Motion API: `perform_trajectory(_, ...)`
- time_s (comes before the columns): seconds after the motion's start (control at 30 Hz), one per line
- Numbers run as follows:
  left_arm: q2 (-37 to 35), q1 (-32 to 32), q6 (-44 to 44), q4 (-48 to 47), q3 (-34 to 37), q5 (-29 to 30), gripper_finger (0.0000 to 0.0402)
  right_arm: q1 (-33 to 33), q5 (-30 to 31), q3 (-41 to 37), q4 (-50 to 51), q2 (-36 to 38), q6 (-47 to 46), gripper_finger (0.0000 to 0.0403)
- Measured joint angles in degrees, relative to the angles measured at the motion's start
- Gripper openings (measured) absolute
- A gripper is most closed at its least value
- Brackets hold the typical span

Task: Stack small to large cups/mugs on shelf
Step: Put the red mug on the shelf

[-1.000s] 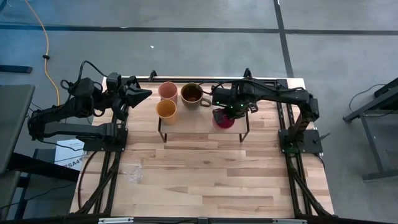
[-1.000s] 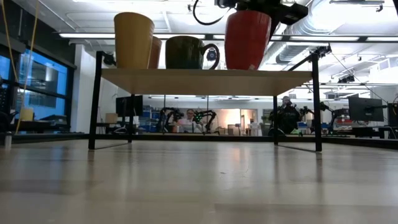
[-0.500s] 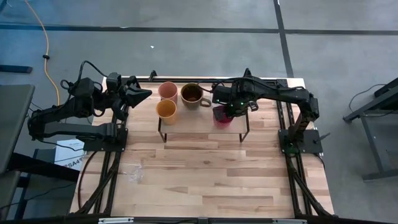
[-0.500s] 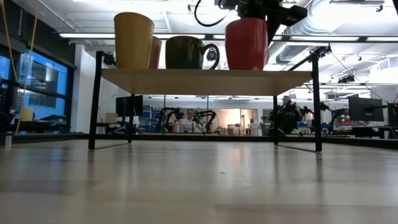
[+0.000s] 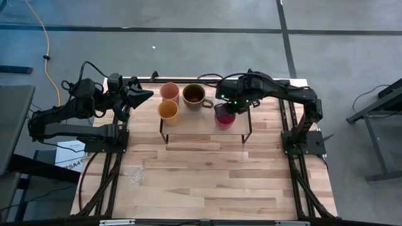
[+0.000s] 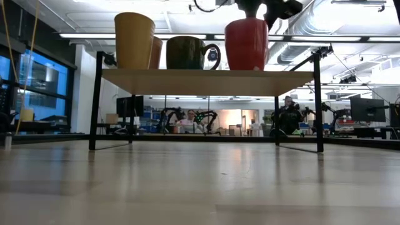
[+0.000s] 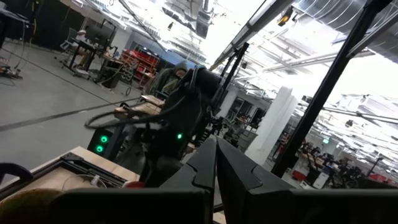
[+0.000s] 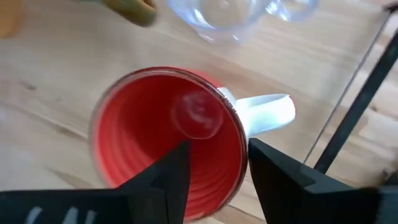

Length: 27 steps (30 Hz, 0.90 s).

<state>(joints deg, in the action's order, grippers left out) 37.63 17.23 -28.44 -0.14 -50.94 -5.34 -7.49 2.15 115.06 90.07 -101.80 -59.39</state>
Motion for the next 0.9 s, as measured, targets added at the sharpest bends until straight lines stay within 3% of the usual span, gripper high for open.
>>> perform_trajectory(0.33,0.0,0.0,-0.1,-0.5,0.0,0.8,0.0003,0.0,1.4,9.4,-0.1,0.0,8.9,0.015)
perform_trajectory(0.47,0.0,0.0,-0.4,-0.5,0.0,1.5,0.0003,-0.6,4.6,9.3,-0.2,0.3,11.2,0.0136)
perform_trajectory(0.57,0.0,0.0,-0.4,-0.5,0.0,1.5,0.0003,-1.1,8.4,5.1,-0.2,2.0,14.6,0.0095)
perform_trajectory(0.7,0.0,0.0,-0.5,-0.5,0.0,1.5,0.0003,-3.4,8.7,-5.6,-0.1,8.2,15.3,0.0012)
perform_trajectory(0.8,0.0,0.0,-0.5,-0.5,0.0,1.5,0.0003,-5.9,9.3,-15.3,-1.3,14.7,14.0,0.002)
perform_trajectory(0.9,0.0,0.0,-0.5,-0.5,0.0,1.6,0.0003,-8.9,6.5,-24.0,-10.0,20.2,15.6,0.0007)
